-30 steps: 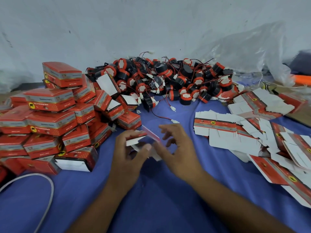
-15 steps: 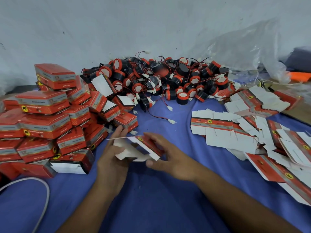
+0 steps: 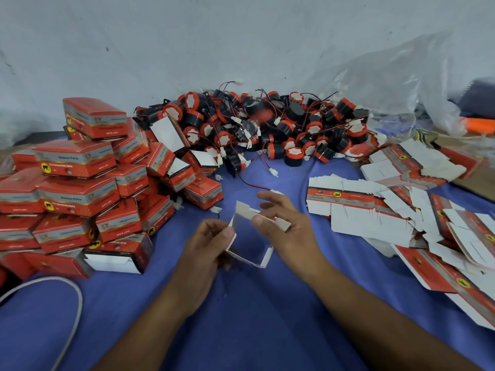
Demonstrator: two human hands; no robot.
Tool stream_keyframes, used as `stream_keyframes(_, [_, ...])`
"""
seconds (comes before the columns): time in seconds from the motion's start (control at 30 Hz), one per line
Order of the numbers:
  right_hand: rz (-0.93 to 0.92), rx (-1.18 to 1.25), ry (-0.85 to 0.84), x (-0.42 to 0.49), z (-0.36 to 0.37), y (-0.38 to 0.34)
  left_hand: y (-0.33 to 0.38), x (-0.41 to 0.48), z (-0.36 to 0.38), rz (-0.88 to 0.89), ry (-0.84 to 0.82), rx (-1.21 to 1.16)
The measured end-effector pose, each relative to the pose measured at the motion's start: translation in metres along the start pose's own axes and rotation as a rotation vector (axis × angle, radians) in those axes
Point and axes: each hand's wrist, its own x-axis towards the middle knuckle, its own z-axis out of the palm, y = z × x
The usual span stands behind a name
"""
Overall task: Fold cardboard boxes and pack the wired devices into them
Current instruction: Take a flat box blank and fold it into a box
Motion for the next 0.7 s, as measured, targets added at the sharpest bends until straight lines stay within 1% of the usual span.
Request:
stream_keyframes(0.13, [-0.005, 0.019, 0.072, 0.000, 0.000, 0.000, 0.000, -0.001, 0.004, -0.072, -0.202, 0.017])
stream_keyframes(0.23, [0.042, 0.051, 0.049, -0.001, 0.000, 0.002, 0.001, -0.002, 0.002, -0.123, -0.268, 0.026])
stream_keyframes(0.3, [0.059, 0.030, 0.021, 0.000, 0.001, 0.003, 0.001, -0.003, 0.002, -0.142, -0.228, -0.002])
stream_keyframes(0.4, [0.093, -0.063, -0.030, -0.002, 0.008, 0.003, -0.004, -0.001, 0.004, -0.124, -0.062, -0.042])
stream_keyframes(0.5, [0.129, -0.153, -0.128, -0.005, 0.012, 0.007, -0.007, 0.002, 0.004, -0.106, 0.085, -0.127])
stream_keyframes(0.6, [0.228, -0.098, -0.236, -0.004, 0.008, 0.008, -0.005, 0.004, 0.002, -0.078, 0.137, -0.155])
stream_keyframes(0.7, [0.351, 0.067, -0.289, -0.001, 0.006, 0.010, -0.006, 0.004, 0.003, -0.053, 0.118, -0.163])
